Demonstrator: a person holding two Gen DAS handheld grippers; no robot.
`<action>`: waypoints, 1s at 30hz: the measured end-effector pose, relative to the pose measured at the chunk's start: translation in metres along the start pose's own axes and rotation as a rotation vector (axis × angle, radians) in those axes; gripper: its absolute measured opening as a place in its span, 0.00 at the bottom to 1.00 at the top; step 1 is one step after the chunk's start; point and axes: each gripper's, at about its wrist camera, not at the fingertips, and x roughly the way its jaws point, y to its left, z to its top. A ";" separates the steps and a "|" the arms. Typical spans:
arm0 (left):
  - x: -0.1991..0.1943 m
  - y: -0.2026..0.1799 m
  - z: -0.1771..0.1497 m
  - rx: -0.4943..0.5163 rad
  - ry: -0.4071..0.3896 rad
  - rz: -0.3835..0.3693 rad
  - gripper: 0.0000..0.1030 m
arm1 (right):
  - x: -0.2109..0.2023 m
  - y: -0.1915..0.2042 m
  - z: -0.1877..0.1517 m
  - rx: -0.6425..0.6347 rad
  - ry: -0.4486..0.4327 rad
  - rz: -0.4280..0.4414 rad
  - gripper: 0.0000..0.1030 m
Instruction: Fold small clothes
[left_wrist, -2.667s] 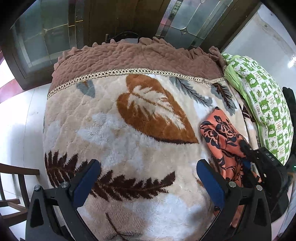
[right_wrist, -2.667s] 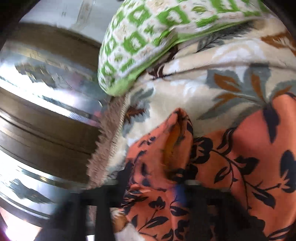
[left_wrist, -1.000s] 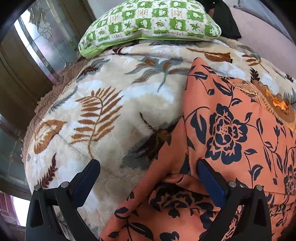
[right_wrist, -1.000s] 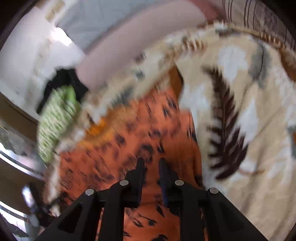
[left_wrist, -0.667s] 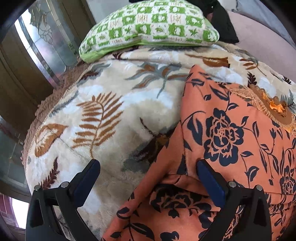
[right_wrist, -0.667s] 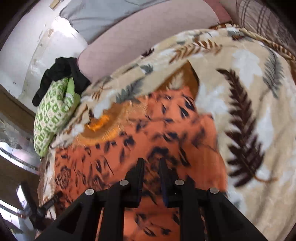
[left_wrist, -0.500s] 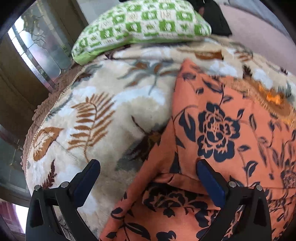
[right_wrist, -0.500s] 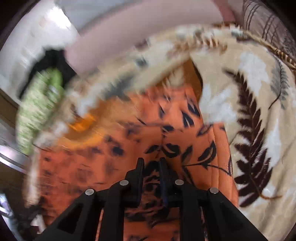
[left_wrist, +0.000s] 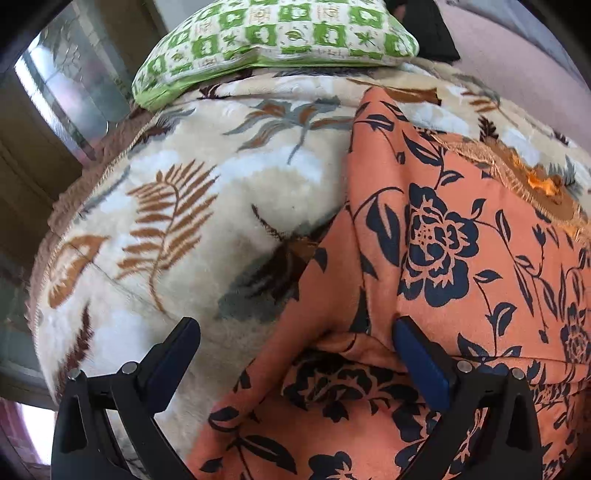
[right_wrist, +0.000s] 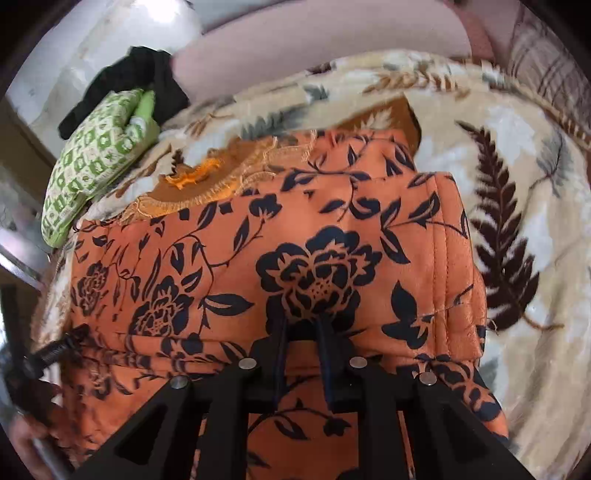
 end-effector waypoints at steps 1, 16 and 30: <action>0.001 0.001 0.000 -0.011 0.001 -0.008 1.00 | 0.001 0.001 -0.001 -0.003 -0.007 -0.007 0.19; -0.046 -0.047 -0.009 0.256 -0.255 0.206 1.00 | -0.020 0.043 0.007 -0.074 -0.048 -0.003 0.21; -0.020 -0.055 -0.011 0.200 -0.111 -0.056 1.00 | 0.004 0.072 -0.001 -0.094 0.034 0.010 0.22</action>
